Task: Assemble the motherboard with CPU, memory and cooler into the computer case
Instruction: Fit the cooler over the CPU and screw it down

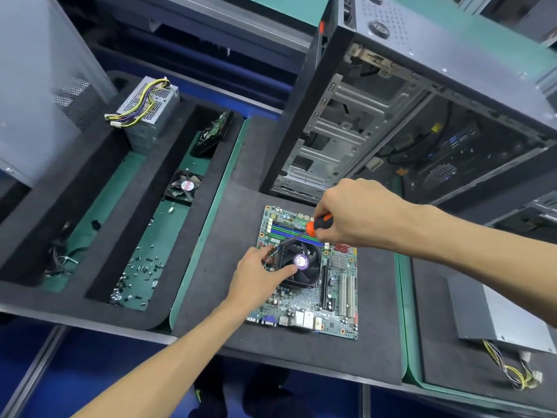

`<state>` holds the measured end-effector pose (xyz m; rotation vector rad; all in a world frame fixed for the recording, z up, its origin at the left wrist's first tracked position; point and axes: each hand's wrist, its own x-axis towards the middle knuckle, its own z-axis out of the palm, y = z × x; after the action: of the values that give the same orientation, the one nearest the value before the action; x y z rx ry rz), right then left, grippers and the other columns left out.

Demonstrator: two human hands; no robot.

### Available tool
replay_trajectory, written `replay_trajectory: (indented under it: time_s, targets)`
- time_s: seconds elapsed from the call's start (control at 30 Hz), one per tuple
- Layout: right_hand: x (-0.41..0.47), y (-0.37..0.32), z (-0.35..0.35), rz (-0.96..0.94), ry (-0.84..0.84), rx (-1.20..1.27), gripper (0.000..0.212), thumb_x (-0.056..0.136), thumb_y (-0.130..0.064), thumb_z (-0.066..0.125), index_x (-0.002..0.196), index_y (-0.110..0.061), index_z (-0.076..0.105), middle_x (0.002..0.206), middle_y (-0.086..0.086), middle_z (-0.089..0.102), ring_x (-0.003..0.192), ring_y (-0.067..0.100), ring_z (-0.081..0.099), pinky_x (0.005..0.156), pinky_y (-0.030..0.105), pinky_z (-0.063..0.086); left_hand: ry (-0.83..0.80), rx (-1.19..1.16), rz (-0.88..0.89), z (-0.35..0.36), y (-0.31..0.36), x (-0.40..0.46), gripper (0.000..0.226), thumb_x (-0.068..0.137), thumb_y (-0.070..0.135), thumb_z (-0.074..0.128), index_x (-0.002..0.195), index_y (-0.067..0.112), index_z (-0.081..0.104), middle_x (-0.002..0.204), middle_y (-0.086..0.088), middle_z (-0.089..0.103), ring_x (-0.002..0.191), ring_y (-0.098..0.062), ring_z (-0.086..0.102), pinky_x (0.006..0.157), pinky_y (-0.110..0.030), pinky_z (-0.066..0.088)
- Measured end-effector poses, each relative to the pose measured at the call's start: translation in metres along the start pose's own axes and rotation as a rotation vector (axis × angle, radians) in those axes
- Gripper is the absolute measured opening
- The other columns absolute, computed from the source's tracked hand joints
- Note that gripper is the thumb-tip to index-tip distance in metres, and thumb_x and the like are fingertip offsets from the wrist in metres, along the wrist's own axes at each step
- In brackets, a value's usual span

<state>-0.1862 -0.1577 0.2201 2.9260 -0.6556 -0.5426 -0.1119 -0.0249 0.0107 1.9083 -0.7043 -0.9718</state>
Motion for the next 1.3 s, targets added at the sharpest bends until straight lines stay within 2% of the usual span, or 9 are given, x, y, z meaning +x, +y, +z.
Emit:
replay_trajectory:
  time_s: [0.17,0.33,0.5,0.83,0.97,1.07,1.17,1.23,1.3]
  targets:
    - [0.0,0.001,0.001,-0.008,0.015,-0.005,0.029,0.085,-0.047,0.061,0.09,-0.024,0.076,0.071,-0.002,0.067,0.066,0.025,0.062,0.058,0.029,0.052,0.0,0.0,0.003,0.0,0.002,0.0,0.083,0.073,0.058,0.079,0.143,0.022,0.053,0.101,0.013,0.054,0.102,-0.009,0.057,0.082,-0.025,0.044]
    - [0.0,0.0,0.003,-0.019,0.014,0.0,0.029,0.086,-0.05,0.061,0.094,-0.027,0.077,0.066,-0.007,0.058,0.062,0.023,0.057,0.057,0.027,0.045,-0.003,0.024,0.012,-0.001,0.003,-0.001,0.081,0.073,0.058,0.079,0.141,0.021,0.054,0.101,0.013,0.054,0.104,-0.009,0.057,0.085,-0.027,0.046]
    - [-0.001,0.003,0.0,-0.009,0.012,0.013,0.028,0.084,-0.048,0.061,0.091,-0.027,0.077,0.068,-0.005,0.066,0.064,0.023,0.063,0.06,0.03,0.055,-0.009,0.03,0.004,-0.003,0.006,-0.001,0.084,0.073,0.059,0.078,0.143,0.021,0.052,0.102,0.012,0.054,0.106,-0.01,0.056,0.089,-0.032,0.049]
    - [0.002,0.005,0.003,-0.025,-0.033,-0.051,0.026,0.085,-0.045,0.06,0.092,-0.025,0.076,0.073,-0.002,0.068,0.067,0.024,0.064,0.06,0.03,0.054,-0.019,0.031,-0.015,-0.005,0.008,-0.001,0.084,0.073,0.059,0.078,0.143,0.02,0.052,0.105,0.013,0.055,0.107,-0.012,0.058,0.091,-0.035,0.051]
    - [0.003,0.003,-0.003,-0.199,-0.035,-0.236,0.027,0.093,-0.043,0.054,0.087,-0.02,0.067,0.073,-0.002,0.062,0.067,0.028,0.058,0.058,0.028,0.042,-0.023,0.051,-0.013,-0.005,0.007,-0.001,0.082,0.072,0.061,0.078,0.14,0.022,0.054,0.104,0.014,0.055,0.106,-0.011,0.058,0.09,-0.037,0.051]
    - [0.007,0.0,-0.008,-0.4,-0.037,-0.417,0.021,0.098,-0.03,0.048,0.089,-0.017,0.061,0.079,0.002,0.062,0.073,0.032,0.061,0.057,0.031,0.036,-0.027,0.088,-0.011,-0.004,0.007,-0.002,0.086,0.071,0.065,0.076,0.143,0.023,0.052,0.106,0.012,0.054,0.109,-0.012,0.057,0.093,-0.039,0.051]
    - [0.013,-0.004,-0.013,-0.528,-0.059,-0.569,0.015,0.097,-0.017,0.048,0.089,-0.014,0.06,0.074,0.004,0.053,0.066,0.032,0.052,0.054,0.032,0.031,-0.041,0.142,-0.019,-0.003,0.008,-0.003,0.092,0.069,0.07,0.073,0.145,0.024,0.05,0.11,0.009,0.052,0.11,-0.017,0.058,0.092,-0.044,0.052]
    - [0.015,-0.008,-0.014,-0.573,-0.075,-0.592,0.012,0.092,-0.016,0.05,0.084,-0.013,0.058,0.071,0.007,0.055,0.06,0.031,0.046,0.054,0.032,0.033,-0.045,0.147,-0.04,0.0,0.008,-0.005,0.094,0.067,0.073,0.072,0.145,0.028,0.048,0.115,0.007,0.051,0.106,-0.021,0.061,0.087,-0.045,0.054]
    - [0.014,-0.011,-0.011,-0.525,-0.089,-0.525,0.018,0.092,-0.021,0.052,0.076,-0.016,0.051,0.07,0.009,0.06,0.056,0.032,0.041,0.053,0.032,0.034,-0.025,0.133,-0.079,0.006,0.008,-0.007,0.096,0.065,0.072,0.074,0.145,0.028,0.045,0.12,0.007,0.047,0.108,-0.021,0.06,0.088,-0.044,0.054]
